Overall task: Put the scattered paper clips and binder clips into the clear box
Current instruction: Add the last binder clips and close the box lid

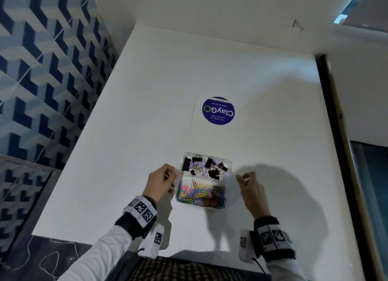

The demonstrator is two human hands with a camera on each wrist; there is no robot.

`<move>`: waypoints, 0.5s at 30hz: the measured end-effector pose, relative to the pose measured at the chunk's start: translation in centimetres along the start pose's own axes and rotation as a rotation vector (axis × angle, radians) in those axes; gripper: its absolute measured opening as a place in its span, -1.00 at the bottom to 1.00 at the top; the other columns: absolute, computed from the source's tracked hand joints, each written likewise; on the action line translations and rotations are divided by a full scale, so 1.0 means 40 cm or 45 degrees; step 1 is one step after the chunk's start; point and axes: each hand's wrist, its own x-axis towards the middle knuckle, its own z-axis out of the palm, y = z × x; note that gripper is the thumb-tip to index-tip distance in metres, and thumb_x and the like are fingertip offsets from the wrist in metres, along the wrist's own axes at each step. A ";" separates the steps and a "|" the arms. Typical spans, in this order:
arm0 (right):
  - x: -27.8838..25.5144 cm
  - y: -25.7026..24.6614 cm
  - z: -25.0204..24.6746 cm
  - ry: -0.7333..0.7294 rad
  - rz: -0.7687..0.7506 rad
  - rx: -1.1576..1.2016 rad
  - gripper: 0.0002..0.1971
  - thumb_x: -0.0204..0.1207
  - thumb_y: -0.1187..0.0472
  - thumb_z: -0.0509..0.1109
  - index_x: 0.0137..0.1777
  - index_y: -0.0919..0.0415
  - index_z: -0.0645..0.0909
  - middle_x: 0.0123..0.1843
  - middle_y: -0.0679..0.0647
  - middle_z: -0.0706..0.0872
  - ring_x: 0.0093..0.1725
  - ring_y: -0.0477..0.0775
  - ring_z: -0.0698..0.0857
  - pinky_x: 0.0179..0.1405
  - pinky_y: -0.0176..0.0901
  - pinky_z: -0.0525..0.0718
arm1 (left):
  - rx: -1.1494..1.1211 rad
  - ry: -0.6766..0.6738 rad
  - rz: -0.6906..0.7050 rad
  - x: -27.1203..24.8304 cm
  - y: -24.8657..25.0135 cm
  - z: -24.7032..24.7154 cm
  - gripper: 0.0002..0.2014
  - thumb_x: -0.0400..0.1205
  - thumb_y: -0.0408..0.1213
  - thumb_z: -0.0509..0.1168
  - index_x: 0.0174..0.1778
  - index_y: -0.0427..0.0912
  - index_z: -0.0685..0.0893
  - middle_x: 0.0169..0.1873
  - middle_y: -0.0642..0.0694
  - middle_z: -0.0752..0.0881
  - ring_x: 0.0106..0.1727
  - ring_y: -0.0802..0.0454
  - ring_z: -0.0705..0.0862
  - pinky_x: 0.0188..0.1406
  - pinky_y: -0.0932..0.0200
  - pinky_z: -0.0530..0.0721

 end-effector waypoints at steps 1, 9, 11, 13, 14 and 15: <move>-0.003 0.019 0.002 -0.126 0.019 0.141 -0.77 0.62 0.12 0.24 -0.01 0.33 0.48 -0.28 0.20 0.69 -0.34 0.15 0.67 -0.46 -0.15 0.56 | 0.025 -0.038 -0.012 -0.003 -0.001 0.005 -0.82 0.64 -0.22 0.23 -0.12 -0.29 0.56 -0.35 -0.15 0.67 -0.50 0.04 0.66 -0.56 0.38 0.66; 0.024 0.044 0.054 -0.010 -0.083 0.318 -0.66 0.58 0.31 0.15 -0.46 0.13 0.34 -0.65 0.03 0.52 -0.67 -0.03 0.41 -0.51 -0.14 0.40 | 0.059 -0.081 0.024 0.017 0.027 -0.003 -0.78 0.60 -0.25 0.30 -0.29 -0.25 0.46 -0.41 -0.09 0.64 -0.53 0.16 0.64 -0.57 0.48 0.62; 0.036 0.042 0.052 -0.026 -0.108 0.281 -0.66 0.57 0.33 0.13 -0.47 0.12 0.33 -0.68 0.01 0.51 -0.70 -0.10 0.41 -0.53 -0.11 0.40 | 0.043 -0.100 0.019 0.023 0.037 -0.008 -0.78 0.60 -0.25 0.29 -0.33 -0.16 0.45 -0.43 -0.02 0.62 -0.46 0.09 0.66 -0.42 0.36 0.70; 0.038 0.040 0.048 -0.022 -0.112 0.330 -0.66 0.57 0.37 0.12 -0.46 0.15 0.36 -0.66 -0.01 0.51 -0.72 -0.13 0.42 -0.63 -0.30 0.39 | 0.012 -0.143 0.003 0.031 0.037 -0.013 -0.77 0.60 -0.22 0.29 -0.36 -0.11 0.47 -0.45 0.02 0.63 -0.38 -0.02 0.65 -0.17 0.10 0.72; 0.035 0.040 0.047 -0.019 -0.105 0.384 -0.66 0.57 0.39 0.11 -0.45 0.17 0.37 -0.65 0.02 0.50 -0.73 -0.16 0.40 -0.67 -0.38 0.36 | -0.011 -0.163 -0.005 0.032 0.036 -0.016 -0.75 0.60 -0.20 0.30 -0.40 -0.07 0.47 -0.48 0.04 0.64 -0.40 0.00 0.66 -0.13 0.04 0.71; 0.031 0.037 0.047 -0.020 -0.092 0.435 -0.67 0.56 0.42 0.10 -0.44 0.19 0.38 -0.64 0.05 0.49 -0.73 -0.17 0.39 -0.70 -0.43 0.33 | -0.041 -0.175 -0.027 0.031 0.037 -0.016 -0.73 0.59 -0.18 0.30 -0.43 -0.04 0.46 -0.54 0.08 0.65 -0.46 0.06 0.67 -0.15 0.03 0.71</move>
